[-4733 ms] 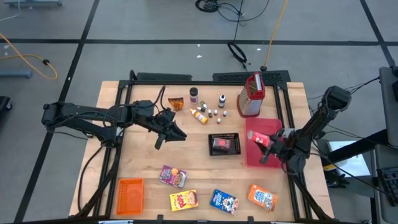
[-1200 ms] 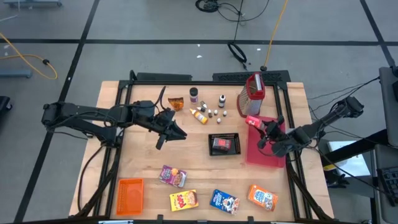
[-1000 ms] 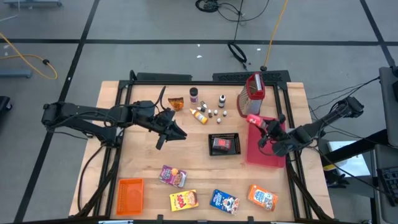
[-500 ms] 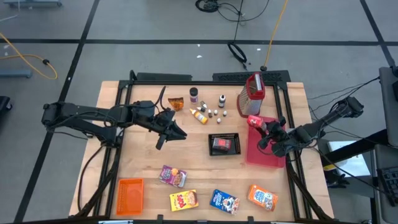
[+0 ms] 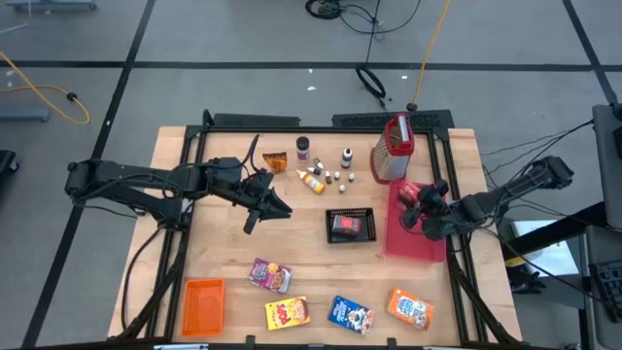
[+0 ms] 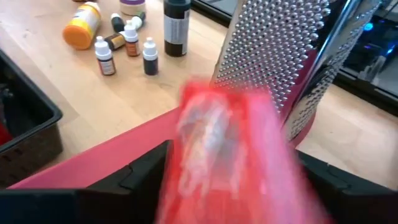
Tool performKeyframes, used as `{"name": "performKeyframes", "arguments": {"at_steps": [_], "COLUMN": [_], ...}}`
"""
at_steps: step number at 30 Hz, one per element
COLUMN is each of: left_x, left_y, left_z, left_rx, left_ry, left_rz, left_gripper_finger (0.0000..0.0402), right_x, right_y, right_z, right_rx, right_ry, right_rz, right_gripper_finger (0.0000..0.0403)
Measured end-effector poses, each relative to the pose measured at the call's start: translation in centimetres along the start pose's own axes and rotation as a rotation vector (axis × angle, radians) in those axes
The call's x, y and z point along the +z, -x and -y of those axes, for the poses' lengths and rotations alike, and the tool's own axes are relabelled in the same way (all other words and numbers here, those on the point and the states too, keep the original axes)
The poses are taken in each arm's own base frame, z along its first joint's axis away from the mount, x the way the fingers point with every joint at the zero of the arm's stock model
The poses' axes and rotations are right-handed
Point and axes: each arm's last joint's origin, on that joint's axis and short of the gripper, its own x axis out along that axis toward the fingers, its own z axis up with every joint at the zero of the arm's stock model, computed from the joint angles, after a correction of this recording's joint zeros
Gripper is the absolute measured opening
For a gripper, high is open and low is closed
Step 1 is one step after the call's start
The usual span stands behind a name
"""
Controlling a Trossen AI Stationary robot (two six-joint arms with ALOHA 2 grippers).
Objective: Pick & Place Kitchen Items
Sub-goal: Put the red cereal box into the red bin, then put the orange cereal box into the red bin
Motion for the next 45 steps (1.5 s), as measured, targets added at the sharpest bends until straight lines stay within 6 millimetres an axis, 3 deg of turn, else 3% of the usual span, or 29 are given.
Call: {"name": "performKeyframes", "arguments": {"at_steps": [14, 22, 33, 40, 45], "left_x": [0.0, 0.0, 0.0, 0.0, 0.0], "left_y": [0.0, 0.0, 0.0, 0.0, 0.0], "left_z": [0.0, 0.0, 0.0, 0.0, 0.0], "left_rx": [0.000, -0.001, -0.001, -0.001, -0.001], "left_ry": [-0.005, -0.005, -0.004, -0.003, -0.020], "left_rz": [-0.001, -0.002, -0.001, -0.001, -0.003], "left_gripper_finger": [0.0081, 0.0081, 0.0081, 0.0081, 0.0081], "right_x": [1.5, 2.3, 4.2, 6.5, 6.7], "right_y": [0.3, 0.4, 0.8, 1.9, 2.5], "right_z": [-0.6, -1.2, -2.4, -3.6, -4.8], "right_rx": [0.035, 0.073, 0.149, 0.422, 0.641], "right_ry": [0.083, 0.106, 0.142, 0.083, 0.078], "right_rz": [0.048, 0.096, 0.218, 0.348, 0.363], "right_gripper_finger": [0.0258, 0.0230, 0.0158, 0.0142, 0.0141]}}
